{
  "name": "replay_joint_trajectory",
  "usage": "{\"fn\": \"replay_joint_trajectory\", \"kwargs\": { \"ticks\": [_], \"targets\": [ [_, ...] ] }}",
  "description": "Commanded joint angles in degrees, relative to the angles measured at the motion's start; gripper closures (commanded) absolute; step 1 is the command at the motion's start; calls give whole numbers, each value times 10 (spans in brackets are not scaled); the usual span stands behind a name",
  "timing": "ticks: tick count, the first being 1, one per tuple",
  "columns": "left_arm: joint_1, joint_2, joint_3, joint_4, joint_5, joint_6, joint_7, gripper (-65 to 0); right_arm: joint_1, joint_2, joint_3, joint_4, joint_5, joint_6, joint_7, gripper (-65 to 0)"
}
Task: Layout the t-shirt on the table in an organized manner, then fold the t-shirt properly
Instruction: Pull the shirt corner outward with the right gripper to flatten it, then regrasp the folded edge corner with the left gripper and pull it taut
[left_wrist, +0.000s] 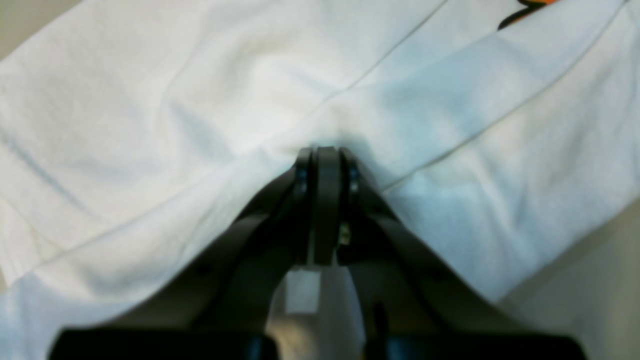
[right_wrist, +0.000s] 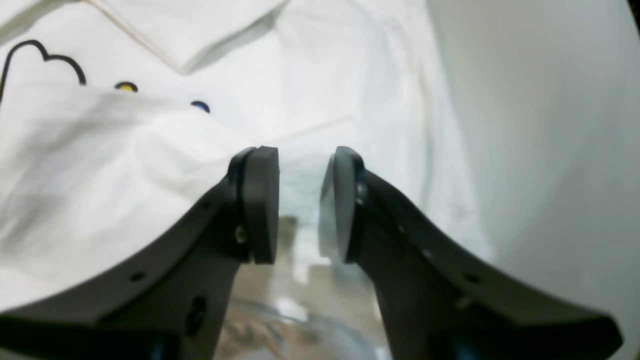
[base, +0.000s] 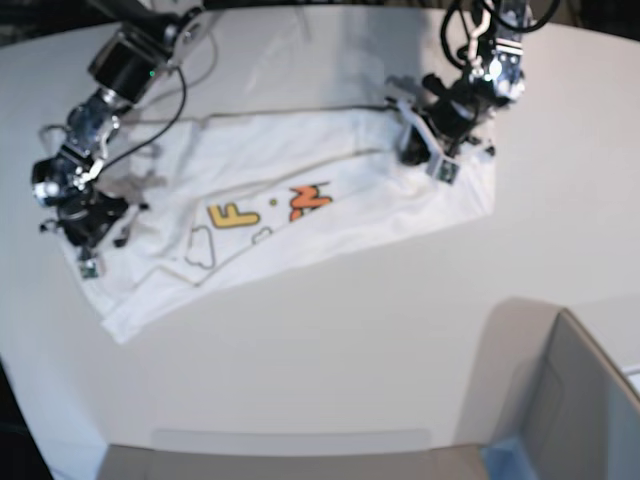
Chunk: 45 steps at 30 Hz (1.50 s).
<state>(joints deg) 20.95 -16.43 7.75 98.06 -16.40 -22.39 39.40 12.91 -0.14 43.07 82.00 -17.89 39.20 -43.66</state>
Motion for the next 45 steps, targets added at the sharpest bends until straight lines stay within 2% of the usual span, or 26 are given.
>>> {"fn": "replay_joint_trajectory", "kwargs": {
  "ticks": [1, 6, 11, 19, 28, 32, 35, 38, 41, 45],
  "targets": [
    [16, -9, 0, -9, 24, 0, 73, -14, 14, 12, -1, -14, 9, 8, 11, -196],
    [16, -10, 0, -8, 24, 0, 74, -14, 23, 44, -1, -116, 10, 8, 20, -196],
    [19, -10, -1, 16, 24, 0, 77, -30, 10, 43, 3, -86, 10, 8, 39, -196],
    [74, -8, -61, 132, 22, 0, 77, -148, -35, 32, 3, -48, 10, 8, 43, -196],
    [72, -9, -98, 162, 23, 0, 77, -153, -48, 32, 3, -47, 10, 8, 43, -196],
    [36, -8, -117, 165, 22, 1, 94, -172, -49, 32, 3, -48, 10, 8, 43, -196],
    [14, 21, -156, 169, 22, 1, 131, -231, -50, 32, 3, -49, 10, 8, 43, -196],
    [-2, 50, -215, 169, 23, 0, 134, -278, -56, 32, 0, -48, 10, 8, 43, -196],
    [-5, 53, -244, 169, 20, -2, 134, -295, -56, 32, 0, -49, 10, 8, 43, -196],
    [-5, 54, -246, 169, 19, -2, 141, -295, -56, 32, 0, -49, 10, 8, 43, -196]
  ]
}}
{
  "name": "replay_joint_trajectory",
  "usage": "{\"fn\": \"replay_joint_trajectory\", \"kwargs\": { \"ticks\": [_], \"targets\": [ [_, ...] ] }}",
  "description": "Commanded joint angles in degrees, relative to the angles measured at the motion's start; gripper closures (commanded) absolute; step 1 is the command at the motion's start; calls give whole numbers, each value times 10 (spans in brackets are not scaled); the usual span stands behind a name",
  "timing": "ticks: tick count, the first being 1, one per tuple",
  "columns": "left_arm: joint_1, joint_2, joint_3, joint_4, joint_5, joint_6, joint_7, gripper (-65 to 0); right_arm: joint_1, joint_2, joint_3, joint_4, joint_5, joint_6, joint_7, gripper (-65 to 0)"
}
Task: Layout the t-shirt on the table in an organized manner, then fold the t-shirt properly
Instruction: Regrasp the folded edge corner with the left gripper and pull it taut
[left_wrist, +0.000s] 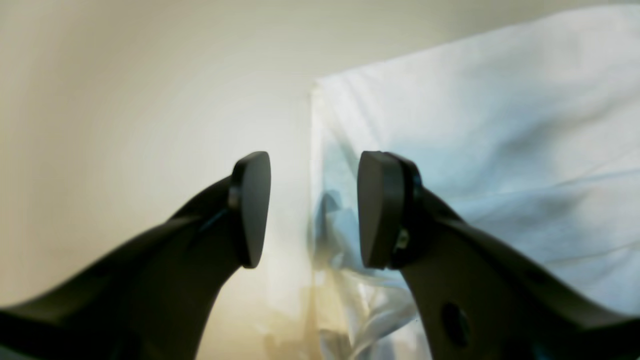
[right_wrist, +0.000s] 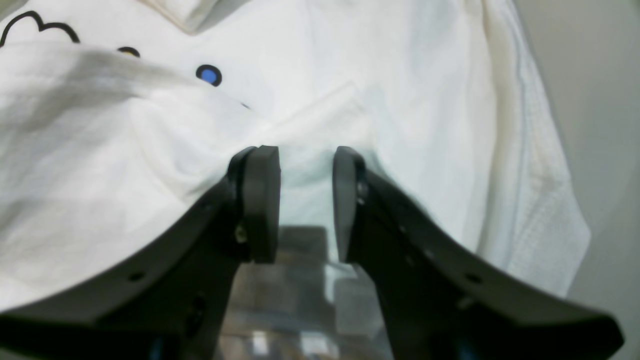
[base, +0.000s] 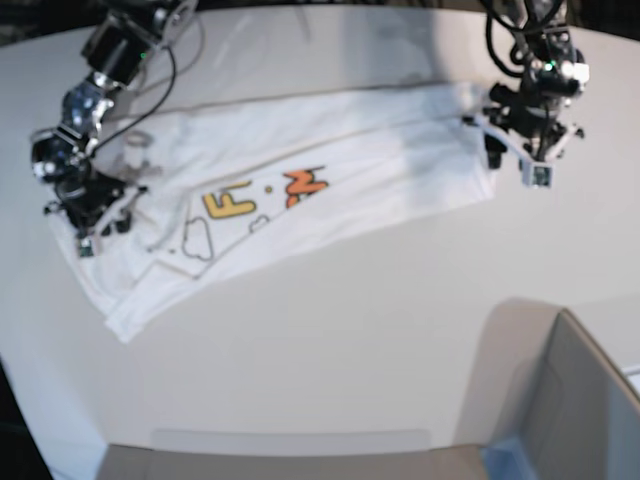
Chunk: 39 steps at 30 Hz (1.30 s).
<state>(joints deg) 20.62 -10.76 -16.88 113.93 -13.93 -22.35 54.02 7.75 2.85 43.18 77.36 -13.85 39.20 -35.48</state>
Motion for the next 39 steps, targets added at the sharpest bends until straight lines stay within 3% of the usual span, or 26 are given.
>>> {"fn": "replay_joint_trajectory", "kwargs": {
  "ticks": [1, 4, 8, 10, 36, 39],
  "targets": [
    [-2, -1, 0, 8, -5, -4, -5, -296, -4, 2, -1, -3, -31, 8, -39, -196],
    [-2, 3, 9, 8, -6, -15, -5, -296, -3, 2, -1, -3, -31, 8, -39, -196],
    [-2, 24, 12, 8, -6, -84, -5, -296, -2, 1, -2, -4, -31, 8, -39, -196],
    [-2, 34, 8, 5, -4, -99, -5, -296, -2, 1, -2, -4, -31, 8, -39, -196],
    [-44, 37, 6, -114, -2, -99, -12, -293, -3, 2, -2, -3, -31, 8, -39, -196],
    [-44, 37, 6, -114, -2, -99, -12, -239, -3, 2, -2, -3, -31, 8, -39, -196]
  ]
}}
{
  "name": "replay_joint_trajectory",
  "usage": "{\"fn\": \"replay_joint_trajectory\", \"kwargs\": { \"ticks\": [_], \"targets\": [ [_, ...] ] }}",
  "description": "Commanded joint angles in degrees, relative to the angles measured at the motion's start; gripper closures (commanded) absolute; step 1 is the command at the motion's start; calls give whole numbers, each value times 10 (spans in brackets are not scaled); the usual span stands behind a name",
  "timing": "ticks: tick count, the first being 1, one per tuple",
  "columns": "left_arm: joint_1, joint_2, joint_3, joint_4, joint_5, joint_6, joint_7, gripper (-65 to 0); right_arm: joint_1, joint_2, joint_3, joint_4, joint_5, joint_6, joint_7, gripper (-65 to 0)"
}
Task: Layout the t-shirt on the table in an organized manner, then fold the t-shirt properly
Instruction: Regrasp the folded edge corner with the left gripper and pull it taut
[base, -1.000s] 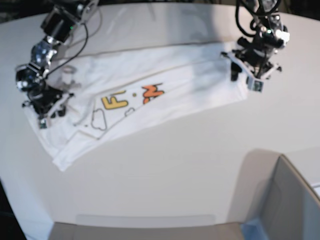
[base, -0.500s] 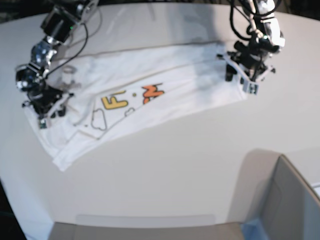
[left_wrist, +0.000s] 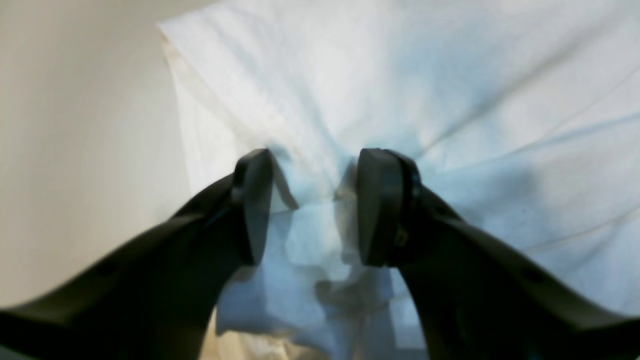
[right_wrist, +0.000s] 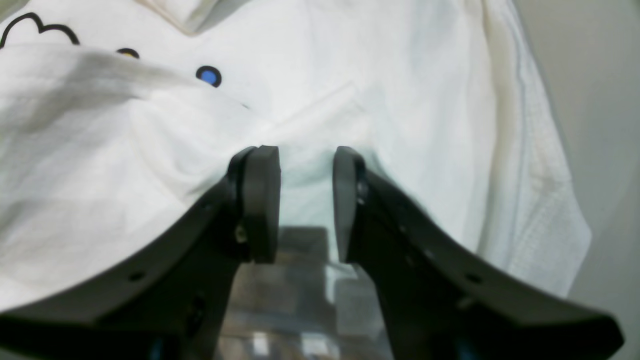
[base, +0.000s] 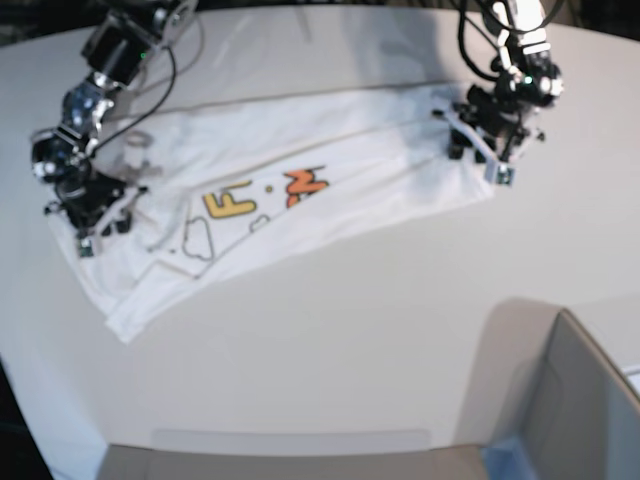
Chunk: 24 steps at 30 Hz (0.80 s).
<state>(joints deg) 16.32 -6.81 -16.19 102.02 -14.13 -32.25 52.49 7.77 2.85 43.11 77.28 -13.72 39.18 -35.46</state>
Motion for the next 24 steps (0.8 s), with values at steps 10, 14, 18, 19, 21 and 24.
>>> {"fn": "replay_joint_trajectory", "kwargs": {
  "ticks": [10, 14, 18, 19, 21, 24],
  "targets": [
    [-34, -1, -2, 4, 0, 0, 8, -19, -3, 2, -2, -2, -32, 8, -38, -196],
    [-47, -2, -5, 5, 0, 0, 8, -18, -3, 2, -2, -2, -32, 8, -38, -196],
    [-49, -1, -54, 6, -1, 0, 8, -18, -3, 4, -2, -2, -32, 8, -38, -196],
    [-51, -1, -68, 6, -2, 0, 8, -18, -3, 4, -2, -2, -32, 8, -38, -196],
    [-66, -1, -96, 6, -2, 0, 9, -19, -3, 4, -1, -2, -32, 8, -38, -196],
    [-77, -1, -116, 4, -2, -1, 10, -20, -3, 4, -1, -3, -32, 8, -38, -196]
  ]
}}
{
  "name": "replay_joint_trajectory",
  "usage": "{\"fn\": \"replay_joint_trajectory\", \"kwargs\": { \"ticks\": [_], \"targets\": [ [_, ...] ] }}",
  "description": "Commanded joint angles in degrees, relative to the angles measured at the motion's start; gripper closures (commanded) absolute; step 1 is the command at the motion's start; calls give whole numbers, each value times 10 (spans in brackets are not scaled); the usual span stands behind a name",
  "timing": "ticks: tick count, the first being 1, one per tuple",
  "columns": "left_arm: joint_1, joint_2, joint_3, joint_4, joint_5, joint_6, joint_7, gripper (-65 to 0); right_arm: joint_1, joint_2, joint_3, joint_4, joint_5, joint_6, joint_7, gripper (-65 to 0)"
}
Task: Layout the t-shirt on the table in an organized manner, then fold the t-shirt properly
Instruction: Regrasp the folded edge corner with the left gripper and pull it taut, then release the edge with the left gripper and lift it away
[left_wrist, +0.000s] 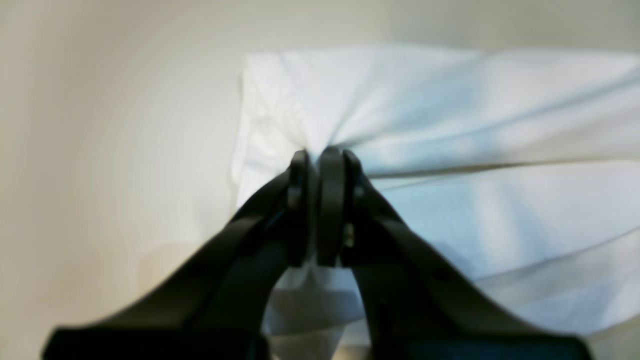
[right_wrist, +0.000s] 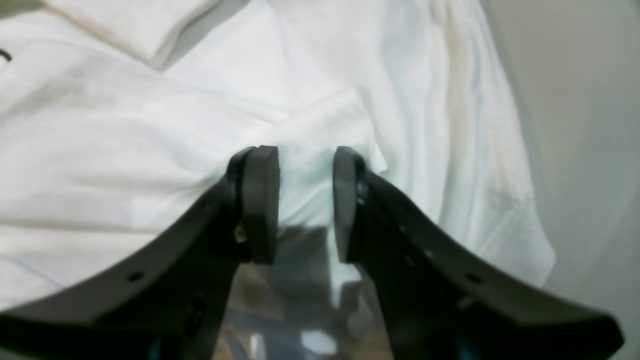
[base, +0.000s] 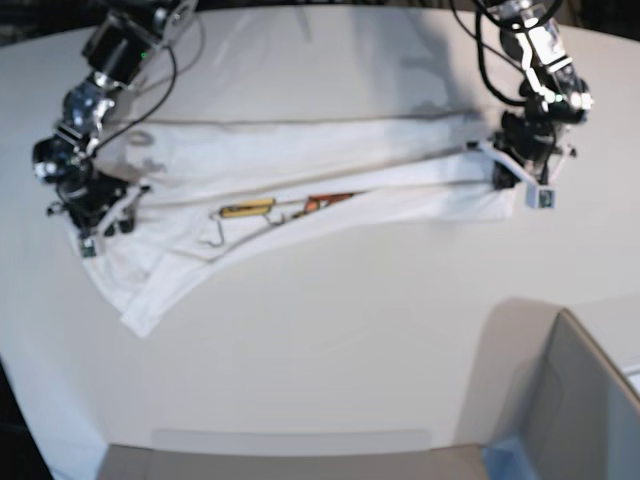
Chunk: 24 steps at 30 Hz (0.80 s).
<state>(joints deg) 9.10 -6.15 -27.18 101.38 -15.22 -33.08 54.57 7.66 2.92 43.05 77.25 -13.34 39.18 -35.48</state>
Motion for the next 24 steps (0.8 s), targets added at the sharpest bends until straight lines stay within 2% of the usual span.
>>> {"fn": "replay_joint_trajectory", "kwargs": {
  "ticks": [1, 5, 7, 12, 14, 24],
  "targets": [
    [-5, -7, -6, 11, 8, 7, -11, -21, -2, 3, 0, -3, -36, 8, -38, -196],
    [-6, -7, -6, 11, 8, 7, -11, -27, -2, 2, 0, -3, -36, 8, -38, -196],
    [-5, -7, -6, 10, 8, 7, -11, -60, -2, 1, -1, -3, -36, 8, -38, -196],
    [-4, -7, 23, 10, 11, 7, -11, -229, -3, 2, -1, -3, -36, 8, -38, -196],
    [-4, -7, 23, 11, 11, 7, -11, -271, -3, 2, -1, -3, -36, 8, -38, -196],
    [-7, -7, 24, 10, 8, 6, -11, -276, -4, 2, -1, -3, -37, 8, -38, -196]
  ]
}}
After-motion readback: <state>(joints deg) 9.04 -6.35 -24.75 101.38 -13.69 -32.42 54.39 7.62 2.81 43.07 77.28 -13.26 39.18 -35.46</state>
